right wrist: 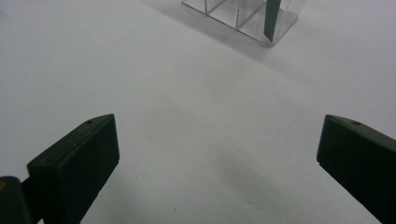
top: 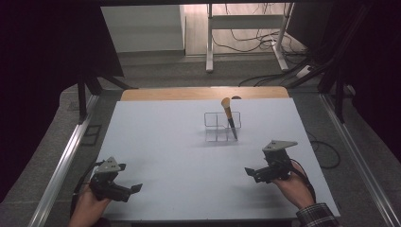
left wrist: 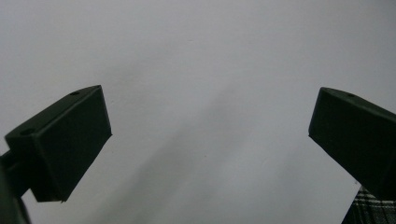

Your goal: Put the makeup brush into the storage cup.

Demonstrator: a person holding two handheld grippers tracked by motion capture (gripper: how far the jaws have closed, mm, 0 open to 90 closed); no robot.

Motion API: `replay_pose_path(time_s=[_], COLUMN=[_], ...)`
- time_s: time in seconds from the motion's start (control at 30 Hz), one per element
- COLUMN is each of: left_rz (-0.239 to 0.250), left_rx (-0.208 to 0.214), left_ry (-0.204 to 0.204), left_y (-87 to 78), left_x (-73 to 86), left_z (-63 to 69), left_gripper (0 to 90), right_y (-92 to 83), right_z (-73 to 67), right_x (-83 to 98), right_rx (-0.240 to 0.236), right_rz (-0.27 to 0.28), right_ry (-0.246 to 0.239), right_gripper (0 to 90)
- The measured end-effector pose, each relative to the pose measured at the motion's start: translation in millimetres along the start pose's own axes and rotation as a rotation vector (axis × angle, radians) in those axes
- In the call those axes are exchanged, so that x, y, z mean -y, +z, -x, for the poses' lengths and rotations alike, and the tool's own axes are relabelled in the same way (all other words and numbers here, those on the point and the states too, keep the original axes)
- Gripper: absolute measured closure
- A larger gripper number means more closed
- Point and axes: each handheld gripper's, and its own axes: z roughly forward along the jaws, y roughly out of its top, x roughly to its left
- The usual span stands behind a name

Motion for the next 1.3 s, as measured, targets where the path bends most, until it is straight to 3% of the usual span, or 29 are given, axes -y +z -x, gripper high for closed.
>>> replay_pose_path(time_s=[1.3], left_rz=[0.009], left_rx=[-0.014], left_ry=[-0.009], left_y=[-4.6], left_x=[3.4], left_z=[-2.6], left_gripper=[0.0], right_y=[-33.0], right_z=[6.0], right_x=[28.7], right_rx=[0.054], right_rz=[-0.006], right_ry=[0.027], right_gripper=[0.0])
